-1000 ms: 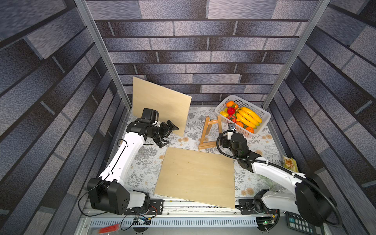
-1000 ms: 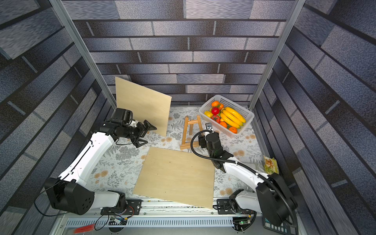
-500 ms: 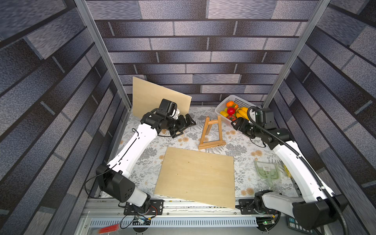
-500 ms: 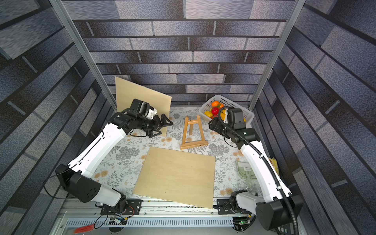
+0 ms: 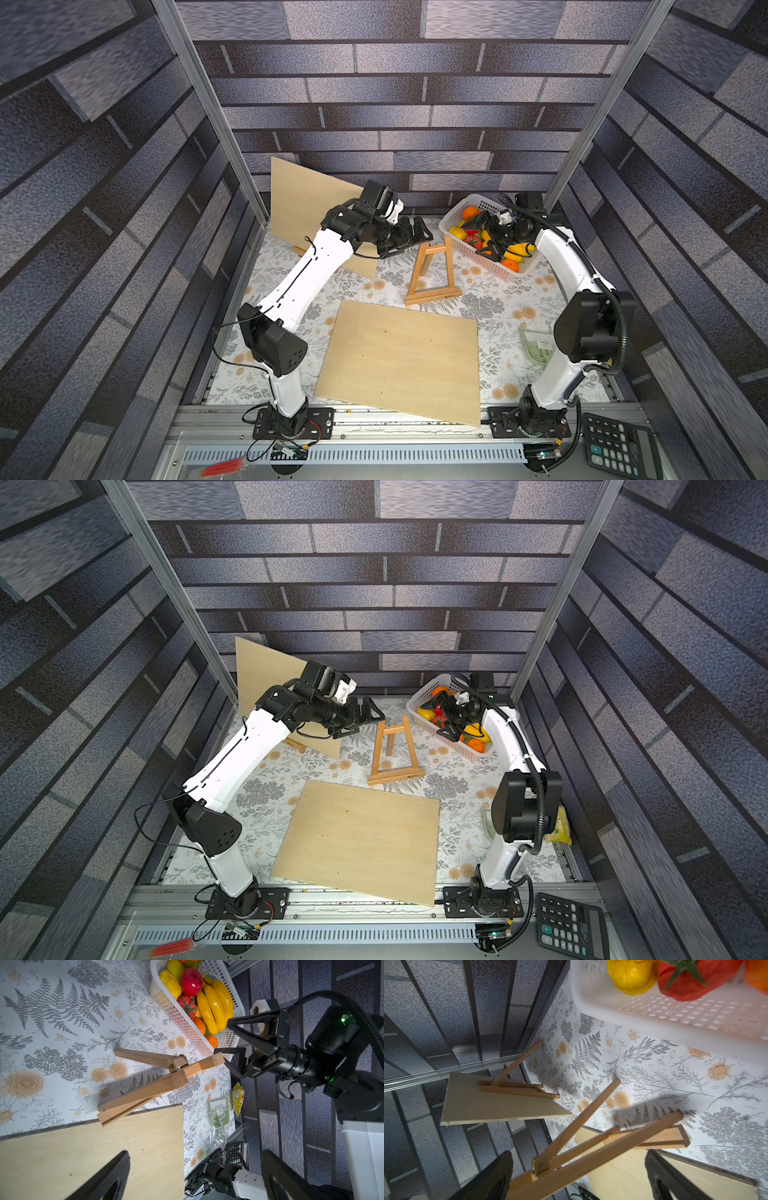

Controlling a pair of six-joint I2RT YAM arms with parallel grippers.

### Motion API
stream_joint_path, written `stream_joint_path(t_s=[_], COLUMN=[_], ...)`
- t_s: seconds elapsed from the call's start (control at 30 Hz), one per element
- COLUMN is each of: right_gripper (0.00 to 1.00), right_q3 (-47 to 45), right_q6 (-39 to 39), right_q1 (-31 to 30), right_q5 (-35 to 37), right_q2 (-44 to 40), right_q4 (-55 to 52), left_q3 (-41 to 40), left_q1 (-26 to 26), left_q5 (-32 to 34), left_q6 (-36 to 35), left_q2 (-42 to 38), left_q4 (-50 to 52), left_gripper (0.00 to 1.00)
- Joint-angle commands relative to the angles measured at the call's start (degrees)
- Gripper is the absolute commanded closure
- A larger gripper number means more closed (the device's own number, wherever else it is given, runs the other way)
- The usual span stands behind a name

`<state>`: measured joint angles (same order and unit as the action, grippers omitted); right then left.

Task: Assemble the easel
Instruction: Adjust the easel at the center of the board.

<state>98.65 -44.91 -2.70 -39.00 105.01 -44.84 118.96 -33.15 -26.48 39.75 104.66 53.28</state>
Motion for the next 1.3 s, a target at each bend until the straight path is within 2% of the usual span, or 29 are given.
stream_joint_path(t_s=[0.0,0.13,0.27,0.33,0.53,0.83,1.27], right_gripper=[0.0,0.0,0.0,0.0,0.0,0.0,0.0], right_q3=[5.8,6.0,5.3,5.3,4.2,-0.6,-4.0], right_q6=[-4.4,-6.4,-6.5,-6.3,-8.1,-14.7,-28.4], right_q1=[0.0,-0.1,-1.5,-2.8,-6.6,-8.1,-11.1], right_q5=[-6.6,-7.9,-9.8,-10.3,-11.4,-14.3,-17.6], right_q2=[3.6,5.7,8.4,9.3,13.1,16.1,21.2], right_q4=[-2.4,-2.6,-3.9,-4.2,-2.1,7.9,26.0], left_q3=[7.3,22.8,42.2,46.5,46.6,46.6,46.6], left_q1=[-0.7,-1.5,-2.6,-2.6,-2.6,-2.2,-1.8], left_q5=[0.9,2.9,6.0,6.5,6.1,4.7,2.7], left_q6=[-3.5,-6.7,-10.5,-11.0,-11.6,-12.7,-13.4], left_q2=[4.4,13.1,23.1,25.5,26.0,26.7,27.9], left_q4=[4.8,15.1,28.9,31.9,32.0,32.6,33.2], left_gripper=[0.0,0.0,0.0,0.0,0.0,0.0,0.0])
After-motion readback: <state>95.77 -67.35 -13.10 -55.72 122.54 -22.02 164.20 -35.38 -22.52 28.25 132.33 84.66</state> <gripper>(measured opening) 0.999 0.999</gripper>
